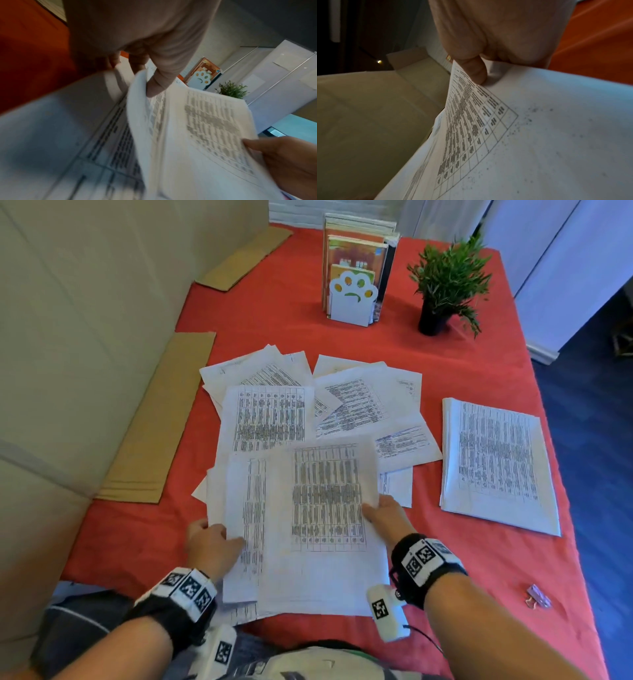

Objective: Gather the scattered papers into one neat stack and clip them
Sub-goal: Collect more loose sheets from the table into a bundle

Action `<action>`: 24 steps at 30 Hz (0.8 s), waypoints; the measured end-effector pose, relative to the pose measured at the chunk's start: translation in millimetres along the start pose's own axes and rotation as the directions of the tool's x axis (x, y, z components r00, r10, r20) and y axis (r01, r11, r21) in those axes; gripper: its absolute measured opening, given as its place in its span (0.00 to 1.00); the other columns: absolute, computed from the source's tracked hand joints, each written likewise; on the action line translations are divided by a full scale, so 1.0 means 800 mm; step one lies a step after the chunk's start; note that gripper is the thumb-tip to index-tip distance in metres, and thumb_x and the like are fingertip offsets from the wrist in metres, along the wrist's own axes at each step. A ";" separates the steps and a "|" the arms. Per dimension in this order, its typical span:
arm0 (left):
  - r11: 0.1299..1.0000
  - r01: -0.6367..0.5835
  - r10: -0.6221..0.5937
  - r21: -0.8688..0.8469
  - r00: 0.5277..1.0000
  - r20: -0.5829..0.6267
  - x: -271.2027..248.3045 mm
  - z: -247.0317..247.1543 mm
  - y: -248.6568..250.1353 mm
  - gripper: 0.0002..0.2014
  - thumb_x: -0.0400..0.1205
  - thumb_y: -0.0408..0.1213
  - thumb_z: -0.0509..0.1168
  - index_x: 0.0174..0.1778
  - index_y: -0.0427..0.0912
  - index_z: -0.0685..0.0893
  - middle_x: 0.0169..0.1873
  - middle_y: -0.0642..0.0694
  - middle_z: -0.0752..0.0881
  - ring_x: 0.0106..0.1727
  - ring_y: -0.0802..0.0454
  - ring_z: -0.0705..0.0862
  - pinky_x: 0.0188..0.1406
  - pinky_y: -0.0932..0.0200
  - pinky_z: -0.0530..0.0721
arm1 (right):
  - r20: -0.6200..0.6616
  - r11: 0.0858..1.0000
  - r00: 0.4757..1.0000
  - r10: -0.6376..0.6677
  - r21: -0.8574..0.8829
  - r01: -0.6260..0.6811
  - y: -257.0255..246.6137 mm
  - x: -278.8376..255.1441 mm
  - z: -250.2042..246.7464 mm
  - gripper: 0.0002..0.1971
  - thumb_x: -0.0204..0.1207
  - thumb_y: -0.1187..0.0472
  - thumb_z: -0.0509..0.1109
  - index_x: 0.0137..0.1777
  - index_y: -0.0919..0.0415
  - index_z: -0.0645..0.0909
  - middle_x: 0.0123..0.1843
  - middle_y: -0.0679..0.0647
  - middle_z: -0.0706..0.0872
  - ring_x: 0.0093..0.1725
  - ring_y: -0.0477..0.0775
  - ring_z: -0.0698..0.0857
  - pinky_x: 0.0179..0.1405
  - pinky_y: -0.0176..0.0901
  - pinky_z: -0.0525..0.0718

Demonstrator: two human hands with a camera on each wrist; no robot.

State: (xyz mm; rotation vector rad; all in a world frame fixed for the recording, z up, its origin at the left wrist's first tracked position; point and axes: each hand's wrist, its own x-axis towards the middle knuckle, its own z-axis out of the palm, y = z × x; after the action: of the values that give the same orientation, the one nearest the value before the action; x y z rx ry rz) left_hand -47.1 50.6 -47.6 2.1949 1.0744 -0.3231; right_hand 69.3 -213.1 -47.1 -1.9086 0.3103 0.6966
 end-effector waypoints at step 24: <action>0.980 -0.174 0.149 -0.101 0.965 -0.216 0.081 -0.014 0.095 0.31 0.77 0.41 0.69 0.76 0.41 0.68 0.72 0.33 0.70 0.71 0.33 0.72 0.71 0.43 0.73 | -0.175 0.979 0.980 -0.092 0.164 0.122 -0.007 0.006 -0.036 0.18 0.70 0.72 0.69 0.52 0.48 0.81 0.53 0.57 0.90 0.51 0.59 0.90 0.57 0.61 0.87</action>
State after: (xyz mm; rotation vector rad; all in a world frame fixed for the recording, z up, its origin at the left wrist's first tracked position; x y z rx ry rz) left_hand 51.7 63.9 -35.8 2.2261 0.9869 0.0433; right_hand 85.2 -236.2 -37.0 -1.8045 0.3585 0.4241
